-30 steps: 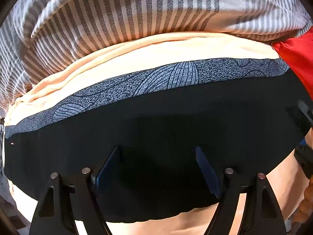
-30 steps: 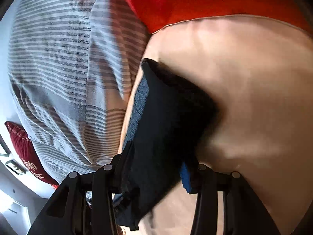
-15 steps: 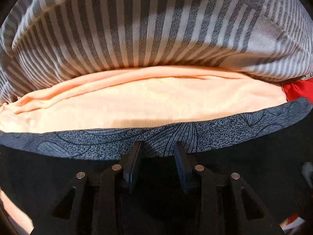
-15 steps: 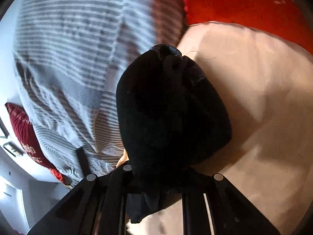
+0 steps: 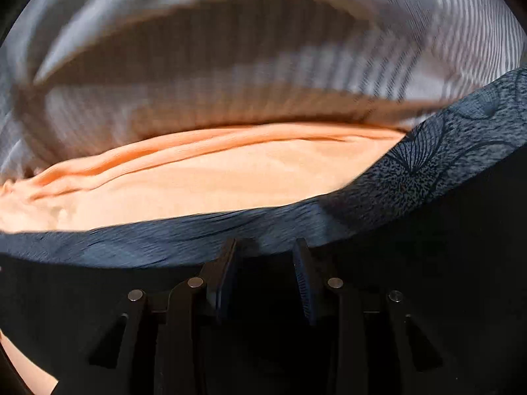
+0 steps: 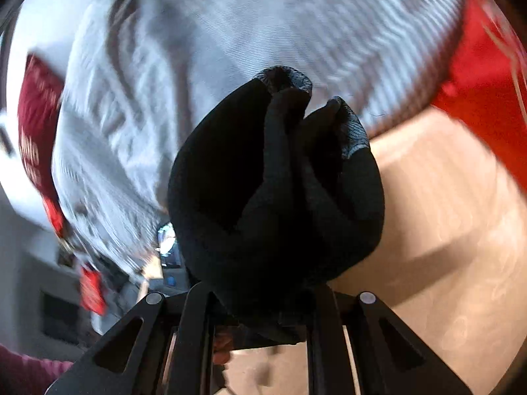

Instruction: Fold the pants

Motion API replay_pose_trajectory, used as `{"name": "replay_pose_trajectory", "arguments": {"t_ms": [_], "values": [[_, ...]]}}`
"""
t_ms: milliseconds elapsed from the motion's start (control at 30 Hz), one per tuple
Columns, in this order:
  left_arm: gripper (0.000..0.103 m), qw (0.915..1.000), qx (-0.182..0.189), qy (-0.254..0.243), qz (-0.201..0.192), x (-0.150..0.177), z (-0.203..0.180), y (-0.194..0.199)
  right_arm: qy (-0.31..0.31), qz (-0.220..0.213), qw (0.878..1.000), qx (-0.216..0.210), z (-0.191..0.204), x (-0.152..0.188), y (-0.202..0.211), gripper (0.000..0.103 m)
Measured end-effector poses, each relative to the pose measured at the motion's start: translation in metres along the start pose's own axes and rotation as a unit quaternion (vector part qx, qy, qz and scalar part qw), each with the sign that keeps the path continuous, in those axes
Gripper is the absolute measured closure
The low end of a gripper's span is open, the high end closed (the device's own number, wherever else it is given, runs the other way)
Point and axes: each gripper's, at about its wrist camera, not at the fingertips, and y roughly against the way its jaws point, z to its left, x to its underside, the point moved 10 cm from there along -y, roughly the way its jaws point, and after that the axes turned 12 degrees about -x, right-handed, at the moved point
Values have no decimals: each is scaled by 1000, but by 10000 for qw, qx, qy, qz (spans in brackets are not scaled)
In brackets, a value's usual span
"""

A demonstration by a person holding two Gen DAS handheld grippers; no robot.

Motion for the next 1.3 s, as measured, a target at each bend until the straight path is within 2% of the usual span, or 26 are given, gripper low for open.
{"name": "replay_pose_trajectory", "arguments": {"t_ms": [167, 333, 400, 467, 533, 600, 667, 700, 733, 767, 900, 1000, 1033, 1067, 1100, 1133, 1200, 1300], "values": [[66, 9996, -125, 252, -42, 18, 91, 27, 1098, 324, 9912, 666, 59, 25, -39, 89], [66, 9951, -464, 846, 223, 55, 204, 36, 2106, 703, 9652, 1385, 101, 70, -103, 89], [66, 9911, -639, 1111, 363, 75, 246, 33, 2524, 983, 9454, 1814, 106, 98, -140, 89], [66, 9877, -780, 1258, 499, 89, 270, 26, 2808, 1227, 9272, 2153, 106, 126, -169, 89], [66, 9854, -860, 1338, 613, 108, 287, 22, 3155, 1488, 9016, 2556, 99, 155, -197, 88], [66, 9836, -921, 1382, 698, 121, 299, 22, 3546, 1666, 8683, 3043, 91, 180, -215, 80], [66, 9823, -952, 1428, 745, 134, 305, 24, 3959, 1601, 8374, 3412, 94, 192, -219, 69], [66, 9820, -930, 1461, 760, 138, 309, 25, 4134, 1579, 8253, 3507, 99, 196, -219, 63], [66, 9819, -904, 1476, 772, 140, 311, 24, 4251, 1617, 8198, 3480, 105, 202, -220, 56], [66, 9818, -883, 1477, 799, 142, 312, 23, 4318, 1670, 8190, 3389, 111, 205, -218, 51], [66, 9849, -709, 1372, 784, 140, 302, 31, 4505, 1891, 8311, 2657, 141, 223, -192, 50], [66, 9900, -313, 1174, 711, 126, 274, 39, 4154, 1984, 8573, 2306, 143, 226, -166, 50], [62, 9916, -101, 1091, 687, 123, 261, 44, 3912, 1955, 8701, 2275, 136, 217, -154, 50], [50, 9925, 95, 1017, 666, 120, 248, 49, 3656, 1900, 8825, 2266, 129, 208, -142, 50], [27, 9930, 274, 973, 602, 116, 237, 54, 3390, 1835, 8941, 2281, 121, 199, -131, 50], [22, 9933, 486, 946, 441, 110, 223, 63, 3070, 1777, 9057, 2323, 110, 188, -120, 50], [22, 9933, 827, 751, 309, 101, 195, 72, 2568, 1697, 9209, 2391, 90, 171, -105, 50], [22, 9937, 944, 522, 313, 94, 166, 74, 2032, 1625, 9345, 2427, 68, 161, -90, 50]]}}
